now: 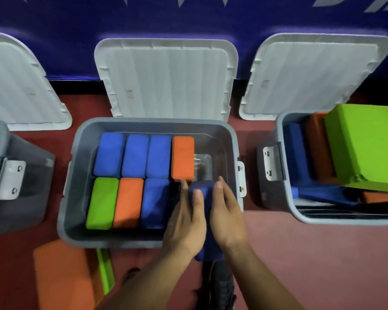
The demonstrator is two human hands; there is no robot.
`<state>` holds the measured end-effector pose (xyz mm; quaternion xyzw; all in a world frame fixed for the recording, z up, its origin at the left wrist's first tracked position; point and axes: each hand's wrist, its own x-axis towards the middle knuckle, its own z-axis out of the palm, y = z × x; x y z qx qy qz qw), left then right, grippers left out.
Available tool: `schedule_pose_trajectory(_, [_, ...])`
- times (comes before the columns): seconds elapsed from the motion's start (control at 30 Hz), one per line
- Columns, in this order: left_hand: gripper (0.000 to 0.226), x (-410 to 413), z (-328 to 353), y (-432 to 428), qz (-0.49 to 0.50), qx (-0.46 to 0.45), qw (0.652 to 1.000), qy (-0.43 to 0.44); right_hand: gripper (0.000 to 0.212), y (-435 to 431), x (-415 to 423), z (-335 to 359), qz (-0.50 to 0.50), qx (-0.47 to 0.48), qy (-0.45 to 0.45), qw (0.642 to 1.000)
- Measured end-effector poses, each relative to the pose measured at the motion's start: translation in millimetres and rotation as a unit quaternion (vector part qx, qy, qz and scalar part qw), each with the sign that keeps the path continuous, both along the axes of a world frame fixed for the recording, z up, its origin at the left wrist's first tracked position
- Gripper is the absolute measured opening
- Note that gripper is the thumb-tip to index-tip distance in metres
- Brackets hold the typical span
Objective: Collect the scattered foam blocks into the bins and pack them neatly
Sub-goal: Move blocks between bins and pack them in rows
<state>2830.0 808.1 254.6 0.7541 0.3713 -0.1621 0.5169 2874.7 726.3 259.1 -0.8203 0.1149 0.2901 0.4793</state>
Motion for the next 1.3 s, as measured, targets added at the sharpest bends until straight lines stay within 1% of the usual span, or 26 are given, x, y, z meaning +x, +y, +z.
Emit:
schedule_pose_trajectory(0.1, [0.075, -3, -2, 12, -0.025, 0.066, 0.998, -0.003, 0.054, 5, 12, -2, 0.071, -0.023, 0.039, 0.996])
schedule_pose_trajectory(0.2, [0.070, -2, -5, 27, -0.036, 0.102, 0.994, -0.016, 0.054, 18, 15, -7, 0.083, -0.024, 0.051, 0.995])
schedule_pose_trajectory(0.27, [0.061, 1, -14, 37, -0.033, 0.114, 0.993, 0.018, 0.055, 31, 13, -15, 0.082, -0.024, 0.061, 0.994])
schedule_pose_trajectory(0.33, [0.057, 3, -25, 45, -0.031, 0.111, 0.992, 0.050, 0.057, 44, 11, -31, 0.074, -0.023, 0.064, 0.995])
schedule_pose_trajectory(0.4, [0.057, 4, -41, 51, -0.025, 0.107, 0.992, 0.059, 0.058, 55, 8, -52, 0.075, -0.025, 0.060, 0.995])
schedule_pose_trajectory(0.5, [0.063, 6, -77, 62, -0.037, 0.152, 0.985, 0.068, 0.058, 65, 6, -88, 0.077, -0.040, 0.053, 0.995])
schedule_pose_trajectory(0.57, [0.061, 6, -105, 68, -0.062, 0.175, 0.978, 0.092, 0.059, 64, 4, -113, 0.085, -0.067, 0.049, 0.993])
schedule_pose_trajectory(0.63, [0.063, 2, -129, 70, -0.099, 0.207, 0.968, 0.100, 0.060, 60, 1, -136, 0.092, -0.093, 0.020, 0.991])
schedule_pose_trajectory(0.7, [0.073, -6, -148, 72, -0.117, 0.259, 0.956, 0.067, 0.061, 63, 0, -153, 0.084, -0.080, -0.013, 0.993])
schedule_pose_trajectory(0.73, [0.073, -11, -157, 73, -0.119, 0.294, 0.948, 0.042, 0.062, 65, -1, -159, 0.079, -0.062, -0.024, 0.995])
schedule_pose_trajectory(0.8, [0.067, -19, -174, 75, -0.124, 0.370, 0.921, 0.000, 0.062, 68, -1, -169, 0.087, -0.035, -0.049, 0.994])
schedule_pose_trajectory(0.9, [0.061, -27, -194, 75, -0.141, 0.432, 0.890, -0.031, 0.062, 69, -3, -182, 0.126, -0.049, -0.072, 0.988])
schedule_pose_trajectory(1.0, [0.059, -26, -203, 73, -0.146, 0.458, 0.876, -0.041, 0.061, 69, -3, -194, 0.124, -0.066, -0.095, 0.986])
schedule_pose_trajectory(1.1, [0.057, -25, -205, 70, -0.156, 0.466, 0.870, -0.035, 0.060, 67, -2, -198, 0.131, -0.077, -0.107, 0.983])
schedule_pose_trajectory(1.23, [0.055, -24, -206, 69, -0.152, 0.464, 0.872, -0.040, 0.061, 62, -2, -200, 0.150, -0.104, -0.107, 0.977])
schedule_pose_trajectory(1.3, [0.055, -22, -196, 70, -0.135, 0.447, 0.883, -0.051, 0.063, 62, -1, -198, 0.158, -0.142, -0.114, 0.971])
